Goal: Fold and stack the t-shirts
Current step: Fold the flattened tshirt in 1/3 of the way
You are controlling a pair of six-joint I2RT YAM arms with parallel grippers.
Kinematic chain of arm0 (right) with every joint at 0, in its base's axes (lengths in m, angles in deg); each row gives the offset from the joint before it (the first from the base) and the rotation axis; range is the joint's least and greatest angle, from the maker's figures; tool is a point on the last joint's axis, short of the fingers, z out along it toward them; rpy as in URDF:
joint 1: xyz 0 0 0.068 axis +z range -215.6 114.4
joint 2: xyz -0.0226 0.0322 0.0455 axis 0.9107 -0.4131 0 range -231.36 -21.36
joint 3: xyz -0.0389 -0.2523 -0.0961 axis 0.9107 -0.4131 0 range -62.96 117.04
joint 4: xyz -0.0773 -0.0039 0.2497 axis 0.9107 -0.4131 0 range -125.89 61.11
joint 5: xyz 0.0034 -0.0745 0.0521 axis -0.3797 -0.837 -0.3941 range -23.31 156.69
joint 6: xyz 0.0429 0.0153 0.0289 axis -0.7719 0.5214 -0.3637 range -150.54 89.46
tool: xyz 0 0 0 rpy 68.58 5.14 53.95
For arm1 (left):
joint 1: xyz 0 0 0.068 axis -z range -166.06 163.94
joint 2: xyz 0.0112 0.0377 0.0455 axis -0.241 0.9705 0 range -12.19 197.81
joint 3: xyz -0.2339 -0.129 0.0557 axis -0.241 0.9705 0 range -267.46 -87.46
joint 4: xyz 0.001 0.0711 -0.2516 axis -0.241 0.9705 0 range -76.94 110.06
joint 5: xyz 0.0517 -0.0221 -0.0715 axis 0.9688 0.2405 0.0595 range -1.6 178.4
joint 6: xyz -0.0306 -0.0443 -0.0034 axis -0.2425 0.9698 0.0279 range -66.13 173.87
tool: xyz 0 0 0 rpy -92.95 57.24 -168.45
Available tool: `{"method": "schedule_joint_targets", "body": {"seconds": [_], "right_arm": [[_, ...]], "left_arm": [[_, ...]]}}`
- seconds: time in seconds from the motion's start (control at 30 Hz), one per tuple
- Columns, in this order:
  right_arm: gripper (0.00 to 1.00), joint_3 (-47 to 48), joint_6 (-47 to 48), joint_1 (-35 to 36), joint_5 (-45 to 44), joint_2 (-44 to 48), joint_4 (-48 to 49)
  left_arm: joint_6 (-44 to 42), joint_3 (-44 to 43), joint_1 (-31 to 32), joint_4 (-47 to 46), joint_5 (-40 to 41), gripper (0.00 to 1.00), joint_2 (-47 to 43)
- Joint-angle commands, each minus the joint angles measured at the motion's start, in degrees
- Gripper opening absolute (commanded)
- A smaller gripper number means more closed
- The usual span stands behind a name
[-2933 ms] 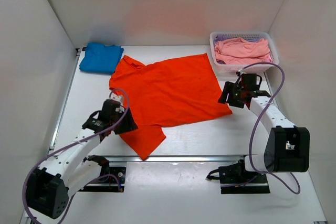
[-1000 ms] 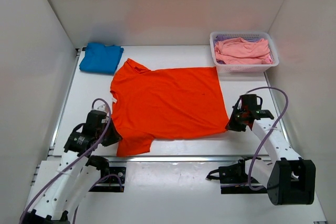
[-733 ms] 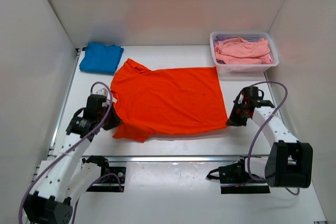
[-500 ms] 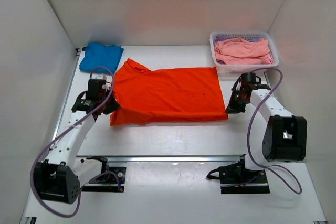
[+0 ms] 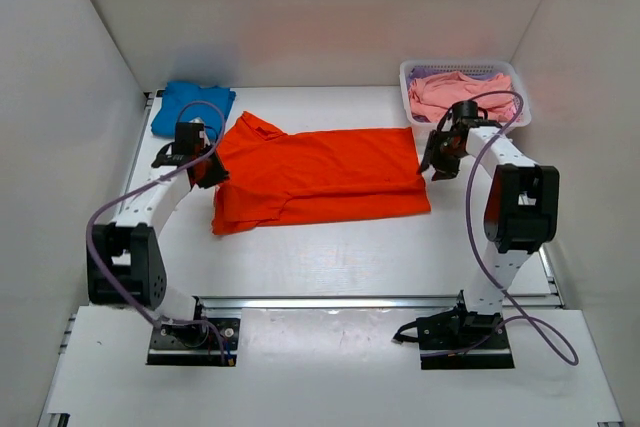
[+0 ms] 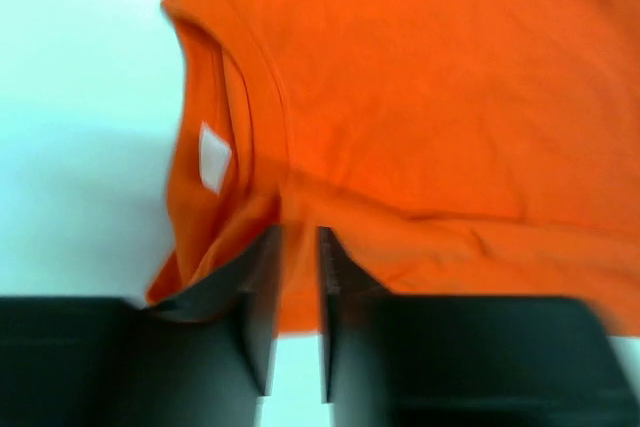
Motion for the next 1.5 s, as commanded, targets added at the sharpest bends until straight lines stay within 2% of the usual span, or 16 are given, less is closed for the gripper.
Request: {"method": "schedule_joint_targets", "body": {"seconds": [0.0,0.07,0.13,0.17,0.27,0.3,0.4,0.6,0.73,0.87,1.03,1.17,1.27,1.3,1.43,1.47], "right_arm": [[0.52,5.73,0.69,0.81,-3.41,-0.51,1.39],[0.59,5.22,0.43,1.16,-5.34,0.46,2.26],[0.59,2.69,0.08,1.34,-6.05,2.82,3.23],[0.55,0.06,-0.18,1.51,-5.36,4.05,4.71],[0.29,-6.27,0.6,1.61,-2.73,7.13,8.31],[0.23,-7.43,1.04,3.26,-1.93,7.57,8.85],[0.18,-12.36,0.96,5.46,-0.34,8.37,12.54],[0.18,-17.72,-0.62,6.26,1.25,6.44,17.47],[0.11,-19.57,-1.68,7.84,-1.47,5.9,13.44],[0.07,-24.3,-2.47,8.63,-3.15,9.58,9.3],[0.07,-31.96,-4.14,8.9,-2.45,17.15,7.98],[0.07,-36.0,-4.76,10.21,-2.45,22.5,3.94],[0.07,-37.15,-4.67,9.87,-3.41,27.07,0.43],[0.07,-36.71,-3.97,8.91,-3.85,28.74,-0.8],[0.07,-31.72,-1.77,6.71,-3.16,33.5,-4.85],[0.07,-30.13,-1.16,5.75,-2.8,34.2,-4.77]], "left_arm": [[-0.6,-4.42,-1.07,-4.73,0.95,0.36,3.16],[-0.42,-5.04,-0.9,-5.09,1.04,0.49,4.14],[-0.42,-3.82,-0.37,-4.82,0.25,0.49,3.88],[-0.33,-3.2,-0.19,-4.91,0.16,0.49,3.09],[-1.56,1.1,1.3,-3.69,-0.37,0.46,0.72],[-1.91,3.02,2.0,-3.68,-0.37,0.45,0.37],[-2.7,7.16,3.67,-3.86,-0.81,0.44,0.53],[-5.95,6.57,8.32,-0.43,2.78,0.43,6.6],[-7.88,5.77,11.58,2.46,6.05,0.4,8.97],[-9.91,6.82,13.43,6.68,8.94,0.35,8.45],[-10.53,11.55,14.49,8.88,6.93,0.24,1.69],[-11.23,14.46,13.61,12.38,5.52,0.22,-6.47],[-10.79,13.16,15.45,15.12,7.1,0.22,-12.36],[-10.27,11.93,15.89,15.56,6.58,0.22,-14.56],[-9.38,7.45,10.28,15.39,0.34,0.27,-19.06],[-9.91,5.7,10.27,14.96,1.03,0.33,-18.89]]}}
